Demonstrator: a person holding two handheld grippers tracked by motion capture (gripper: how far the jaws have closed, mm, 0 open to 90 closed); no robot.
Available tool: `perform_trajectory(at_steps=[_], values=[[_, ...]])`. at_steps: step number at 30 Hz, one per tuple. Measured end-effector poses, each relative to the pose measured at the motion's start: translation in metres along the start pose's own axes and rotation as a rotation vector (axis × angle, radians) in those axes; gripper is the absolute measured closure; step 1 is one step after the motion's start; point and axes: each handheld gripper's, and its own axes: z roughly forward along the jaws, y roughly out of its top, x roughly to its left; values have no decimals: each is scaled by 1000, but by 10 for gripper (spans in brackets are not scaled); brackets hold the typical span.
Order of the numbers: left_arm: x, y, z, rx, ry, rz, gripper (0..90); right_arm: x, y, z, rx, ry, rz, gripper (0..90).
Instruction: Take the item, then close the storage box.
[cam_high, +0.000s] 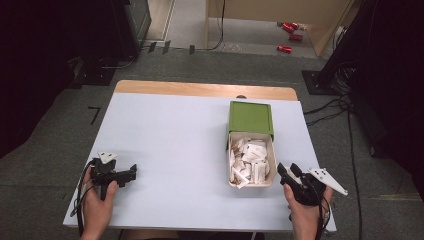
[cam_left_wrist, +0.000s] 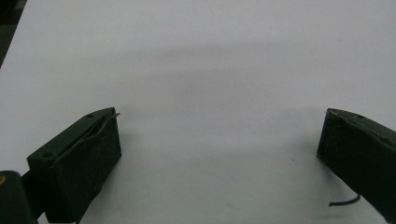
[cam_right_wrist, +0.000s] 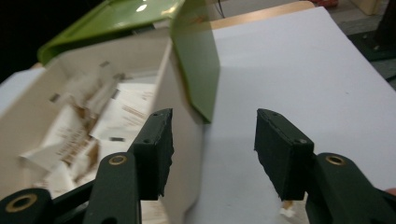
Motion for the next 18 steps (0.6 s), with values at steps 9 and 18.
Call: perform_trajectory(at_steps=[9, 18], values=[[0, 0, 0, 0, 0, 0, 0, 12, 8, -11, -15, -13, -9, 488], [0, 0, 0, 0, 1, 0, 0, 20, 8, -12, 2, -4, -24, 514]])
